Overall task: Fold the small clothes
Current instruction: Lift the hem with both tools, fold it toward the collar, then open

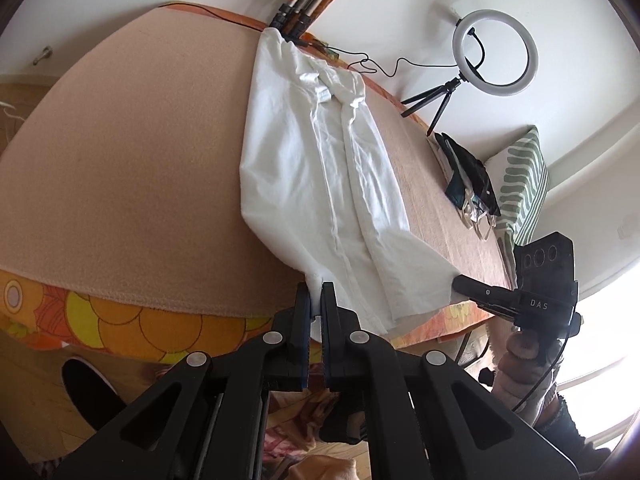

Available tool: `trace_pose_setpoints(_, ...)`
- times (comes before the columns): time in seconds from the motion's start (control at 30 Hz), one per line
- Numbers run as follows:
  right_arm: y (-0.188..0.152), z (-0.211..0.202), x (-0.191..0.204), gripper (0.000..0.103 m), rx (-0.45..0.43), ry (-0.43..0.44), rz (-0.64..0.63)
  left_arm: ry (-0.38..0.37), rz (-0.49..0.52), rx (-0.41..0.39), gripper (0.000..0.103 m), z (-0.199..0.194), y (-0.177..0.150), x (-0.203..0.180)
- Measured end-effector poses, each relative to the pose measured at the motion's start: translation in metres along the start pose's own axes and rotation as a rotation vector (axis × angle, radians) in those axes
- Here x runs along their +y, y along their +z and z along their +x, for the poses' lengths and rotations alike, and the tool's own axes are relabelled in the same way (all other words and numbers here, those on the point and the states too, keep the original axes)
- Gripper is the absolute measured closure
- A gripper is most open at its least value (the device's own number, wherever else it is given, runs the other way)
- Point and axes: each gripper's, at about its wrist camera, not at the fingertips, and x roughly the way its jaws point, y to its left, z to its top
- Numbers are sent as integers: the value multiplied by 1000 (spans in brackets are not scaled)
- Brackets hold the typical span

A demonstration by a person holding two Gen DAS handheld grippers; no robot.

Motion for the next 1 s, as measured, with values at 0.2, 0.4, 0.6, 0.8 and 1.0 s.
trace_pose_setpoints(0.2, 37, 8, 2, 98, -32, -18, 1, 19, 13, -33, 100, 9, 36, -5)
trace_pose_setpoints(0.4, 82, 26, -5, 98, -41, -55, 23, 47, 14, -69, 100, 27, 72, -6)
trace_pose_setpoints(0.6, 116, 49, -25, 98, -34, -83, 73, 101, 2, -59, 100, 57, 97, 5)
trace_pose_setpoints(0.8, 133, 68, -45, 98, -16, -90, 135, 131, -10, -42, 100, 79, 108, 16)
trace_pose_setpoints(1.0, 135, 75, -49, 98, -9, -113, 131, 145, 7, -40, 98, 86, 112, 18)
